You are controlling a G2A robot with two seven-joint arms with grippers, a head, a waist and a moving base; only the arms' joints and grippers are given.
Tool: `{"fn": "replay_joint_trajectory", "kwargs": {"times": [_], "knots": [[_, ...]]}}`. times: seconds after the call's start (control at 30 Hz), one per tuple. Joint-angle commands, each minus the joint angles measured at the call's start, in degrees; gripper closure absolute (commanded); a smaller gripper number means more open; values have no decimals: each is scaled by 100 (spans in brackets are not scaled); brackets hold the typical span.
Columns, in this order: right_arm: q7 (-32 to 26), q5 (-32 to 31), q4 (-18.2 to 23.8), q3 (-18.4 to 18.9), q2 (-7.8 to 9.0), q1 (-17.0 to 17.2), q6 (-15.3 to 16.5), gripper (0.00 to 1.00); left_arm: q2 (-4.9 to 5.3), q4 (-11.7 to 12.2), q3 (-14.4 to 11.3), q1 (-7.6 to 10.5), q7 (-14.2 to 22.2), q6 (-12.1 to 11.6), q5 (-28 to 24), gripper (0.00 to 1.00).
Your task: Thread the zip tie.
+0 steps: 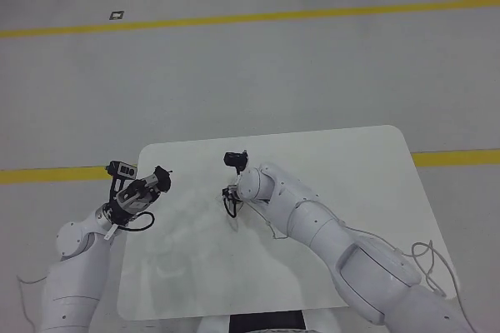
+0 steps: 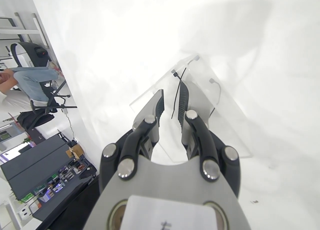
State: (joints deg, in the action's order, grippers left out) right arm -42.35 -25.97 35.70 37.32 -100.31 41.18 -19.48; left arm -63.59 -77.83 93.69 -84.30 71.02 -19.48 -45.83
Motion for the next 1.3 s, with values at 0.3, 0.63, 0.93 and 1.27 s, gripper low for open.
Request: {"fn": "replay_joint_trajectory", "kwargs": {"times": [0.3,0.63,0.93,1.27], "knots": [[9,-377,-409,234,-300,-77,0,85,0,0,0,0,0,0,0,100],[19,-685,-803,492,-523,-155,0,100,0,0,0,0,0,0,0,100],[-2,-961,-916,763,-633,-213,0,100,0,0,0,0,0,0,0,100],[-113,-1462,-658,1214,-576,-98,0,100,0,0,0,0,0,0,0,100]]}}
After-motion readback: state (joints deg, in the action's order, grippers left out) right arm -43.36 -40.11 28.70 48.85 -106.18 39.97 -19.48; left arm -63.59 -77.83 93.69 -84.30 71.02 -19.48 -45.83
